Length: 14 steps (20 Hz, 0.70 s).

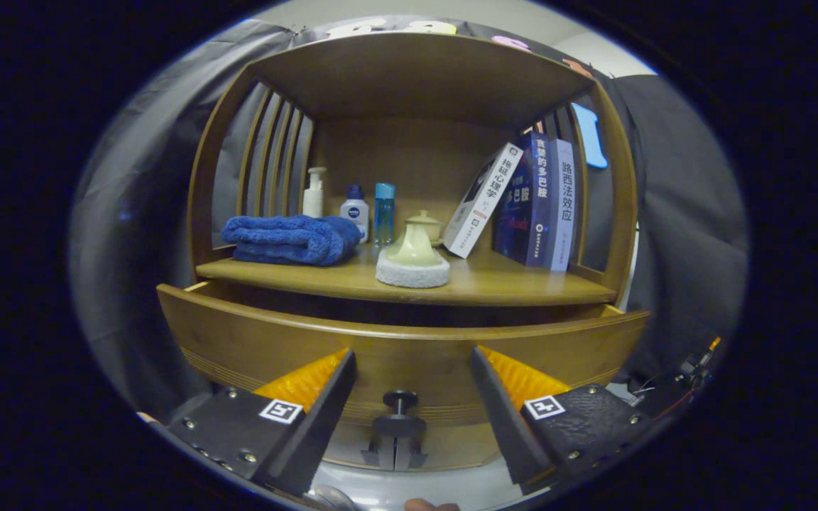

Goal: Pull open the drawer, take out the items inside it, and place them on the countertop above the cabinet.

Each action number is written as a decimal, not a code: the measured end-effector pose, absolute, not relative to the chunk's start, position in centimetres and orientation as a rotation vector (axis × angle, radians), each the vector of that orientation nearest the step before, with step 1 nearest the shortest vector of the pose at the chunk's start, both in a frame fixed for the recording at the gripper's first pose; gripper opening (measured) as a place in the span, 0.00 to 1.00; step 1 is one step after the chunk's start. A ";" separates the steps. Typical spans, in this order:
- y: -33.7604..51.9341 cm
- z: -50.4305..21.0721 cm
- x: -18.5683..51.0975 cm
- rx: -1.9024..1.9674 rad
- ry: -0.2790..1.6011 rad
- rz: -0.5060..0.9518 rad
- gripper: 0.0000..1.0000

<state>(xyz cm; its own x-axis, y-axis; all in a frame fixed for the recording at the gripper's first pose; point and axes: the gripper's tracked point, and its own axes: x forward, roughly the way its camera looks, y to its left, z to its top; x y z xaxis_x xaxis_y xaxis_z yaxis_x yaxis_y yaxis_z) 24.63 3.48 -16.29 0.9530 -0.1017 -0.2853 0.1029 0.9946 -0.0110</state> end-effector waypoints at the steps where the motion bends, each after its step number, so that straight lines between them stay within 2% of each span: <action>1: 3.4 -16.4 25.0 0.003 0.290 -0.104 0.98; 14: 3.2 -17.1 29.0 -0.024 0.307 -0.112 0.98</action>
<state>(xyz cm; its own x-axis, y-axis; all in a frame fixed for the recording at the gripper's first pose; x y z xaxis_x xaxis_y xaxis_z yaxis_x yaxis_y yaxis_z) 28.98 3.21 -17.09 0.9469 -0.1140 -0.3006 0.1066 0.9935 -0.0409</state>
